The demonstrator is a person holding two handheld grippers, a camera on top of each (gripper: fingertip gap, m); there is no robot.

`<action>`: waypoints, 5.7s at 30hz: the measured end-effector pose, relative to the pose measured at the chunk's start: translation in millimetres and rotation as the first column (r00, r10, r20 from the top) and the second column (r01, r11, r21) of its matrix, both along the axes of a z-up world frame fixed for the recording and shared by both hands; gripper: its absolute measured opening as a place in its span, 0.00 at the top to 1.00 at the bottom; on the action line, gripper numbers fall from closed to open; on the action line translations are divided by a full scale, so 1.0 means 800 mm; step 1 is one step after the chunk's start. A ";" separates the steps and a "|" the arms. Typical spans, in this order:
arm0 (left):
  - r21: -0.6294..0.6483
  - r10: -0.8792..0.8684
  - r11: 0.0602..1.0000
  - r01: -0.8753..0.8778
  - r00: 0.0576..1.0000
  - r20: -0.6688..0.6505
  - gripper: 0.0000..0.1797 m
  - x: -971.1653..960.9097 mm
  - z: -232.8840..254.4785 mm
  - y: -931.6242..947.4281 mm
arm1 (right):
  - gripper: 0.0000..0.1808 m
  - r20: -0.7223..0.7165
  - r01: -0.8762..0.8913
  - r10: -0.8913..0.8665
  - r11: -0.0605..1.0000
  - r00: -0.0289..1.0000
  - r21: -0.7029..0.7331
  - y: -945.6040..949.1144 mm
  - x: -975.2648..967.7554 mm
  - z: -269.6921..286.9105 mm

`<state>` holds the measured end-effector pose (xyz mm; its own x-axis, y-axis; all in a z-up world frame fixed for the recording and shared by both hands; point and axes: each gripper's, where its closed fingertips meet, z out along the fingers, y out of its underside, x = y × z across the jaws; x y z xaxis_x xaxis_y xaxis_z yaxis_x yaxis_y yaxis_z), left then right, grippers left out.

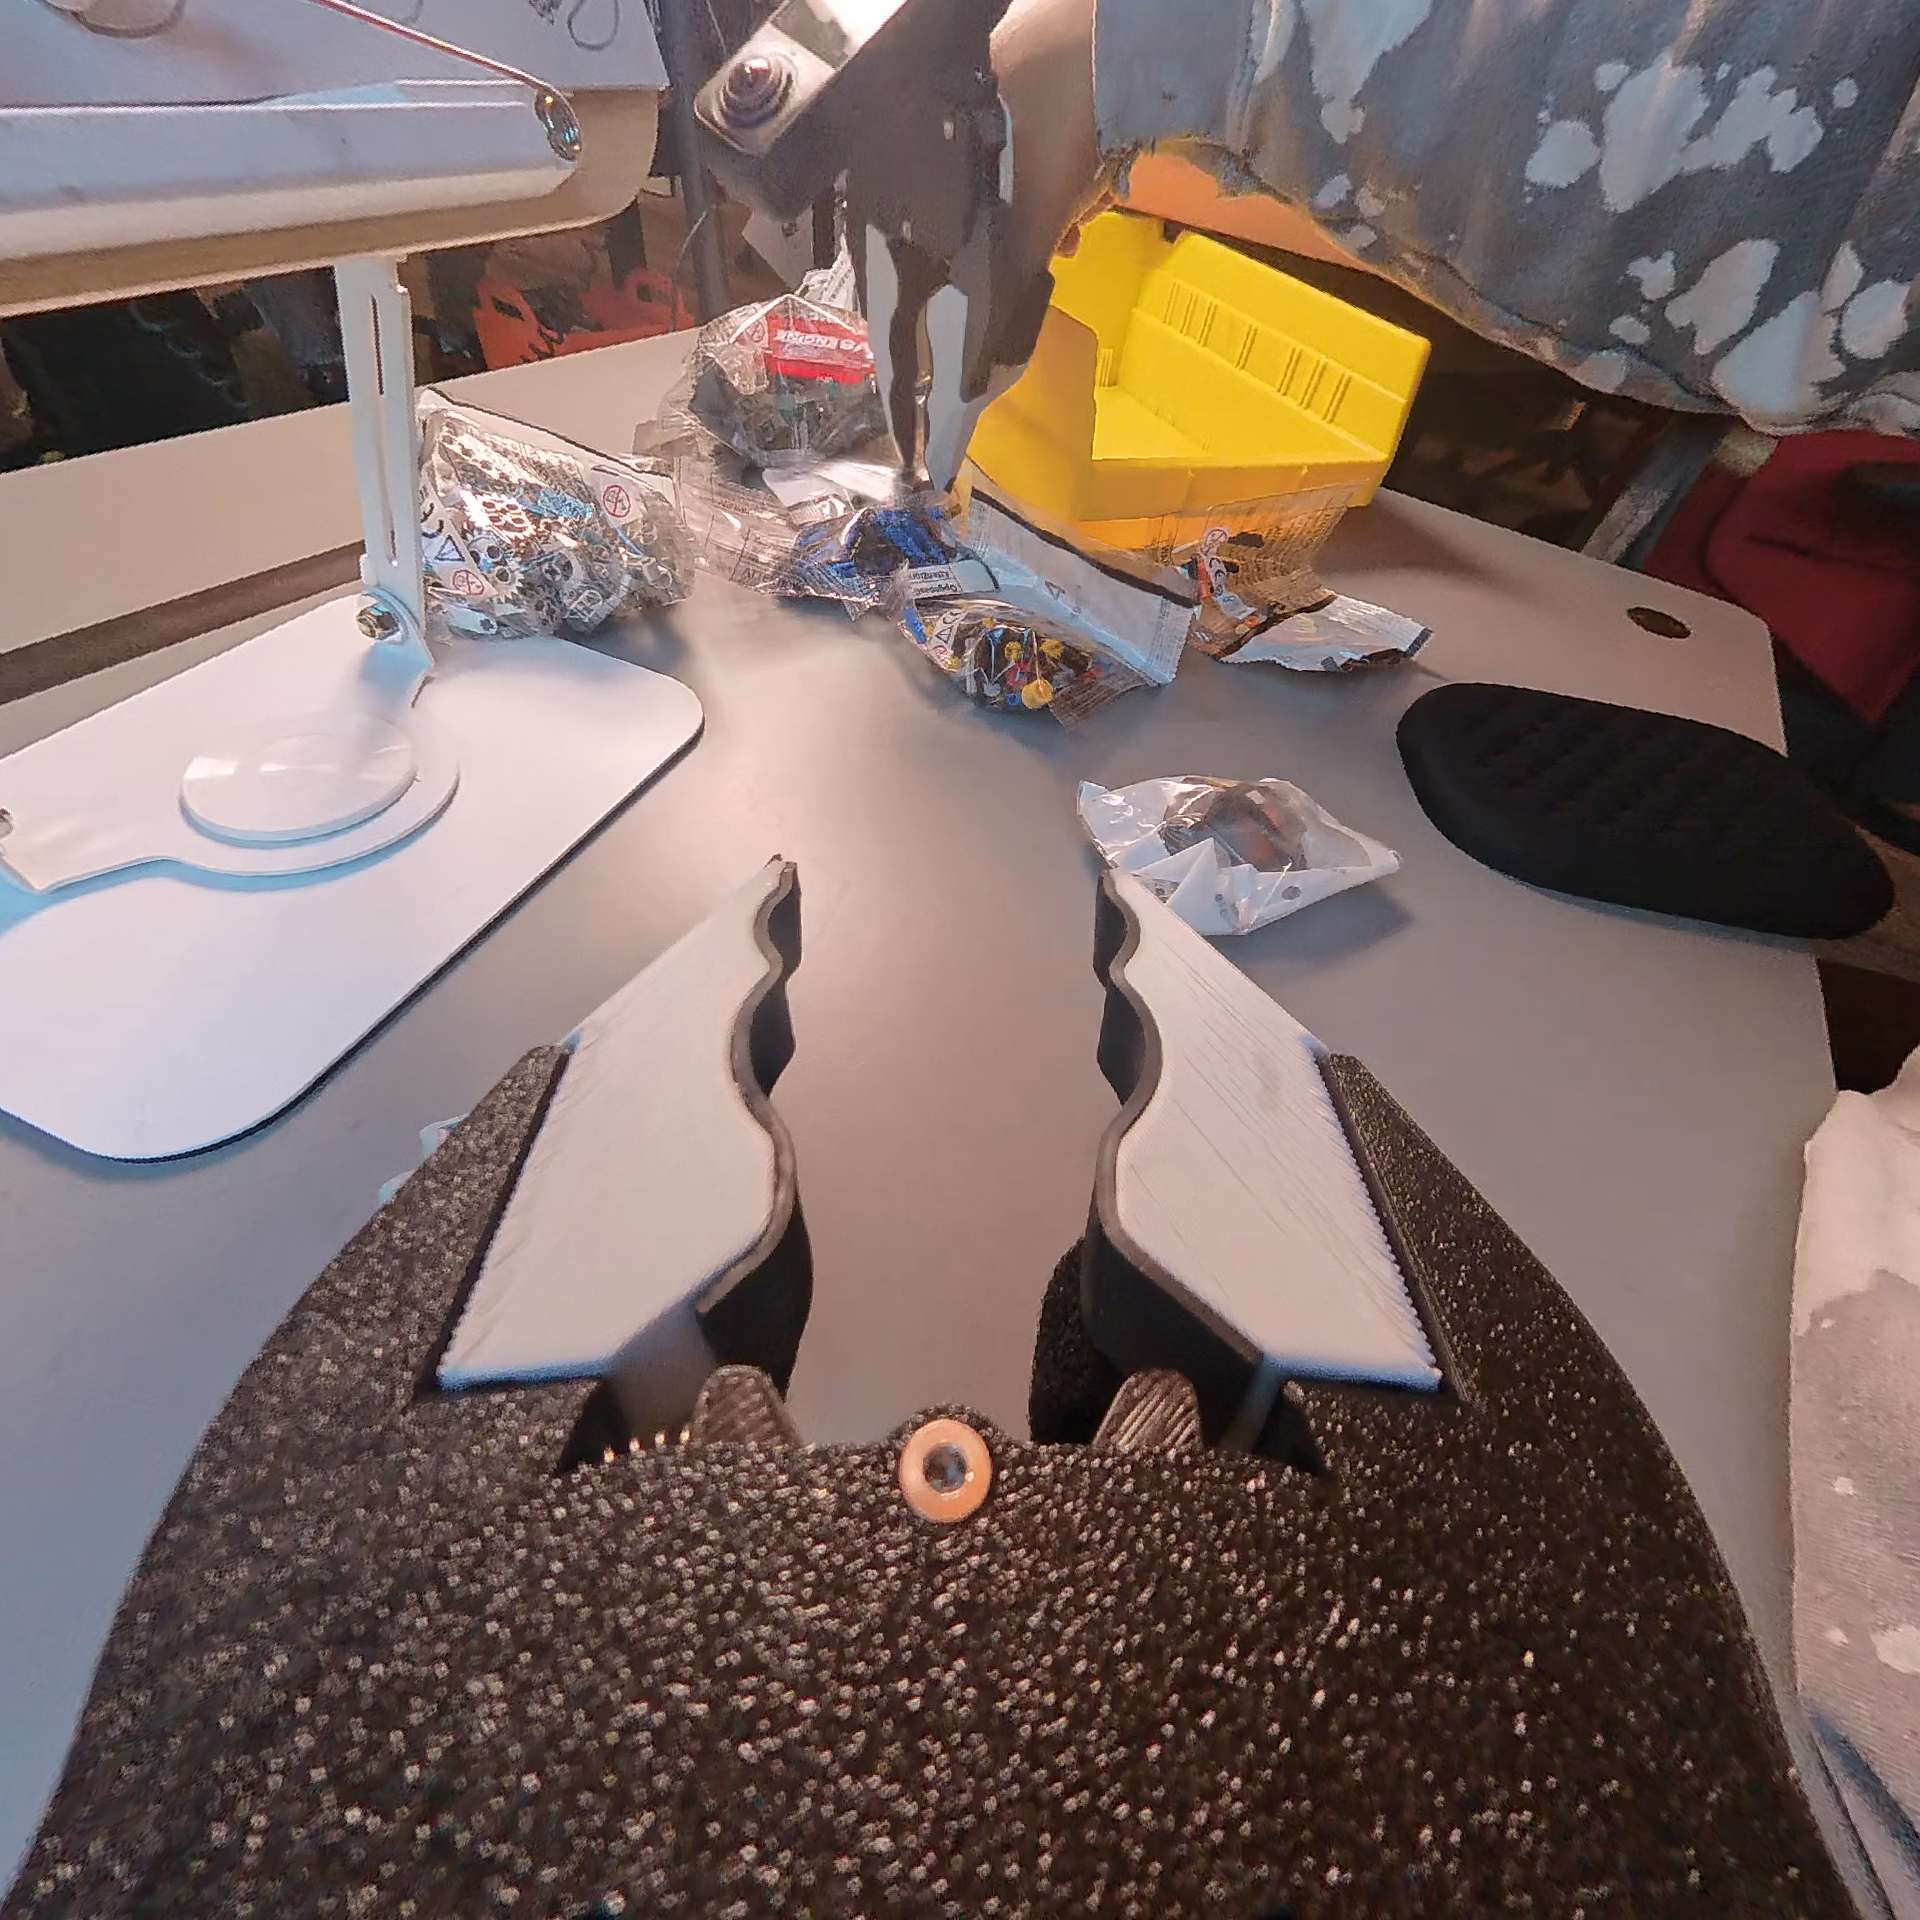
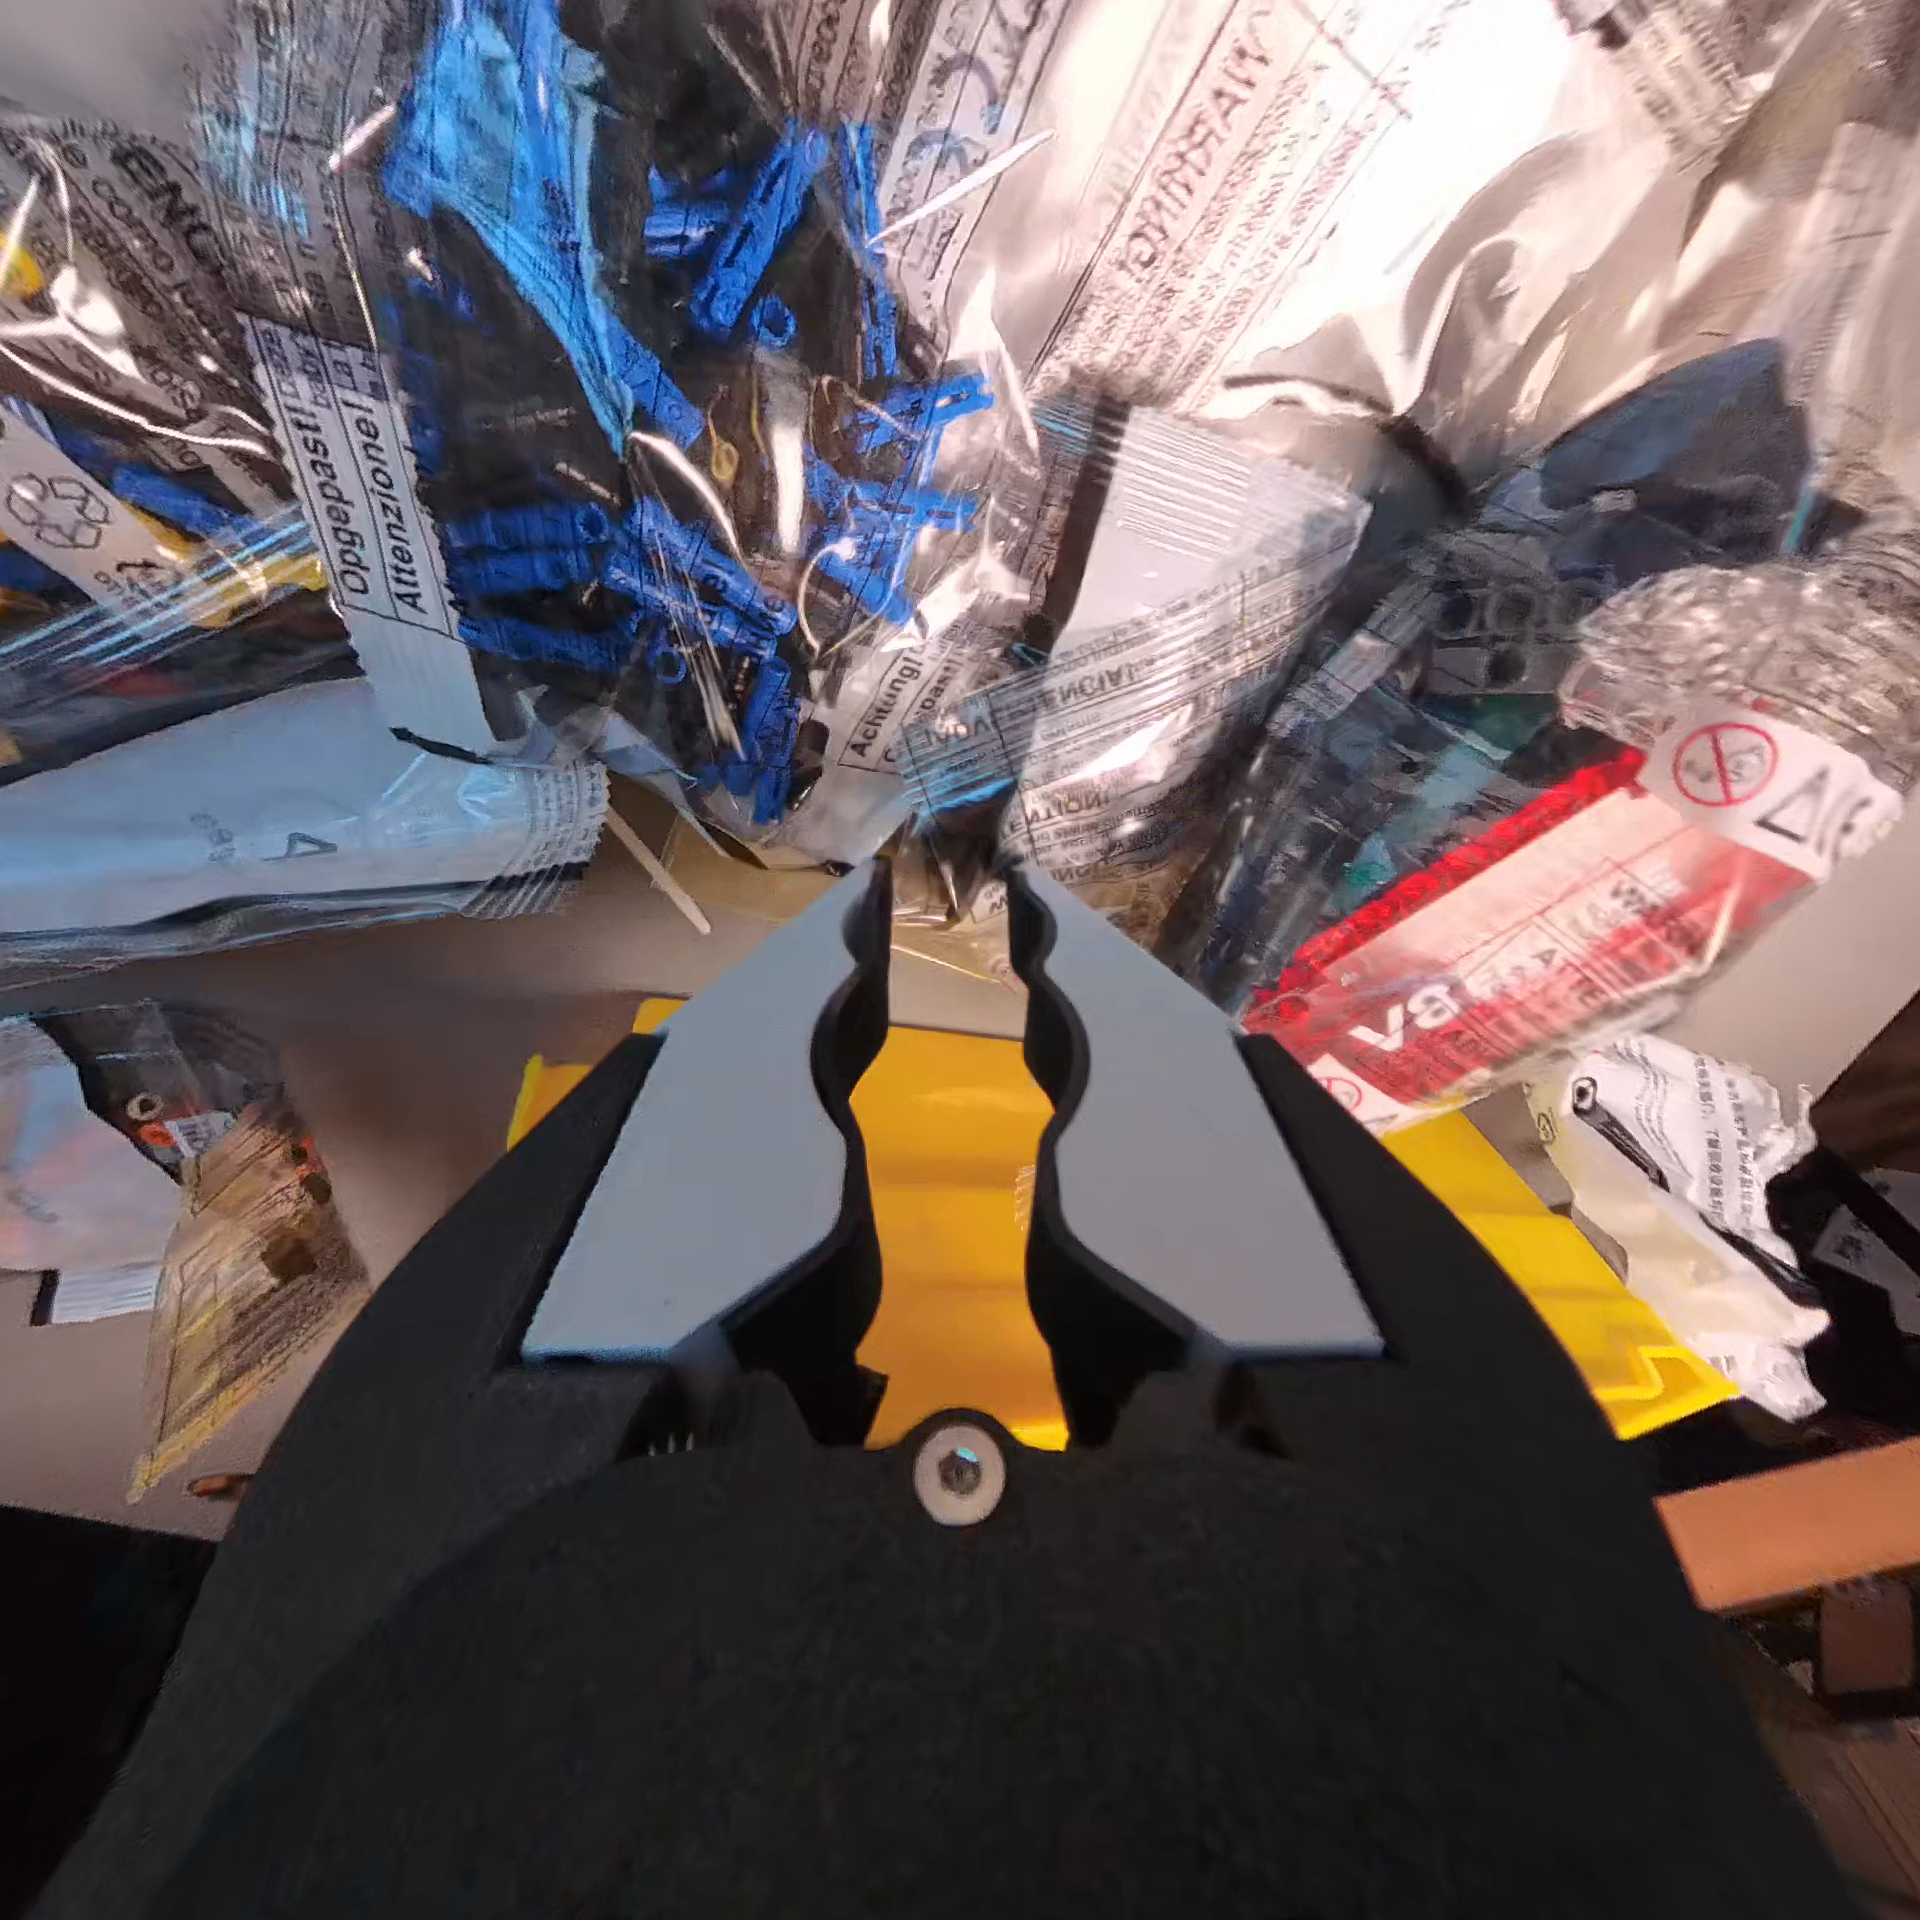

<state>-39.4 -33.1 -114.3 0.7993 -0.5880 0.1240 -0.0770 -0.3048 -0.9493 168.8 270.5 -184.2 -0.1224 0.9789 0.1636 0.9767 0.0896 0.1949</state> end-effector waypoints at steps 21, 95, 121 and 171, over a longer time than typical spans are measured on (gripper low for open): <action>0.024 0.000 1.000 0.001 1.000 -0.017 0.70 0.001 0.004 0.001 | 1.00 -0.419 0.140 -0.148 0.989 0.896 -0.051 -0.026 0.005 0.155; -0.107 0.946 0.323 -0.940 0.320 0.044 0.62 -0.754 0.381 -0.840 | 0.51 -0.961 -0.233 -0.257 0.933 0.107 -0.275 -0.951 -0.932 0.455; -0.049 0.437 0.897 -0.439 0.898 -0.043 0.58 -1.306 0.368 -0.030 | 0.48 -0.957 0.602 -0.291 0.766 0.010 -0.227 -0.308 -1.291 0.359; -0.683 -0.820 0.004 0.731 -0.388 -0.420 0.47 -0.133 -0.682 0.968 | 0.43 -0.637 0.457 -0.024 -0.718 -0.770 -0.525 0.490 -0.657 -0.167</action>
<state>-146.0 741.3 -660.0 -0.6706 -0.7286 0.1394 -0.7256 0.6054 -0.3271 -356.5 662.6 -317.8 0.4686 -0.8140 -0.3433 -0.7983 -0.2237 -0.5592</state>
